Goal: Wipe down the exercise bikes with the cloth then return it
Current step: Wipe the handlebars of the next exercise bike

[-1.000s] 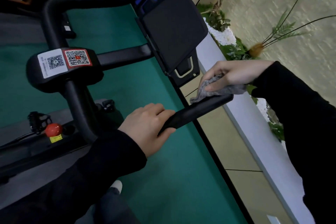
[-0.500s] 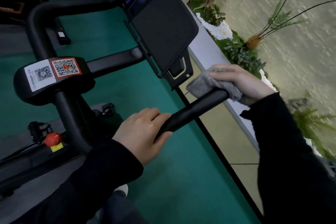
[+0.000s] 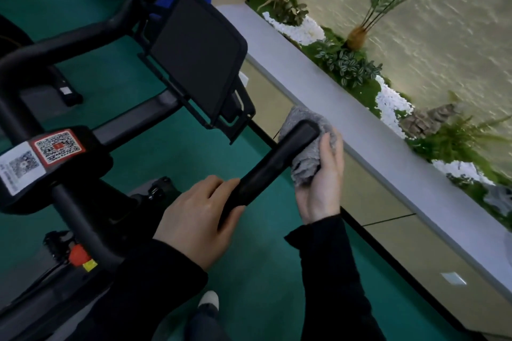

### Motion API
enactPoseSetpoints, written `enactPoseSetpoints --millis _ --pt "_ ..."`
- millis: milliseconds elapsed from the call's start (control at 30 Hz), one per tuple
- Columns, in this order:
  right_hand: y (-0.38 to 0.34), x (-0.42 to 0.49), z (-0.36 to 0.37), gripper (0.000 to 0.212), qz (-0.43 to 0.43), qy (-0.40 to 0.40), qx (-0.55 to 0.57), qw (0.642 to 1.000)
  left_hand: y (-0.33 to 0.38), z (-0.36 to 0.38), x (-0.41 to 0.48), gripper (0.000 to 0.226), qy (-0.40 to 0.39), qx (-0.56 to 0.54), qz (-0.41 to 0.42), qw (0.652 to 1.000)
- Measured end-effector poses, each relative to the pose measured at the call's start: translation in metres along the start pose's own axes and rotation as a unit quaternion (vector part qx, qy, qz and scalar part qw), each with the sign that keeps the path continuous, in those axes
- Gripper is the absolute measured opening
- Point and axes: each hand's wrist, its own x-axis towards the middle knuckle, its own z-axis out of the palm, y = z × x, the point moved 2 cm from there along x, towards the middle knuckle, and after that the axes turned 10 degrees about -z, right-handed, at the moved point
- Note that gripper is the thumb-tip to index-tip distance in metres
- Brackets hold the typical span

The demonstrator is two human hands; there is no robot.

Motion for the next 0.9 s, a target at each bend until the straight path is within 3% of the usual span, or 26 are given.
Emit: enactPoseSetpoints --millis 167,300,400,500,667,900 --pt "0.019 -0.022 0.008 0.026 -0.002 0.078 0.019 0.997 0.000 0.003 0.001 0.039 -0.008 0.010 0.003 1.000" --pt "0.034 -0.042 0.008 0.030 0.004 0.080 0.000 0.997 -0.001 0.004 0.001 0.036 0.004 0.017 0.014 1.000" --pt "0.039 -0.050 0.004 0.029 0.006 0.069 -0.022 0.997 0.000 0.004 0.002 0.046 0.004 0.022 0.022 1.000" --pt "0.041 -0.059 -0.003 0.025 0.010 0.033 -0.089 0.995 -0.001 0.005 0.001 0.049 0.004 0.016 0.028 0.999" --pt "0.024 -0.076 -0.016 0.013 -0.018 -0.019 -0.227 0.974 -0.002 0.006 0.000 0.034 0.017 0.017 0.020 1.000" --pt "-0.017 -0.102 -0.034 0.016 -0.085 0.038 -0.319 0.943 -0.005 0.004 0.002 0.036 0.017 0.013 0.035 0.999"
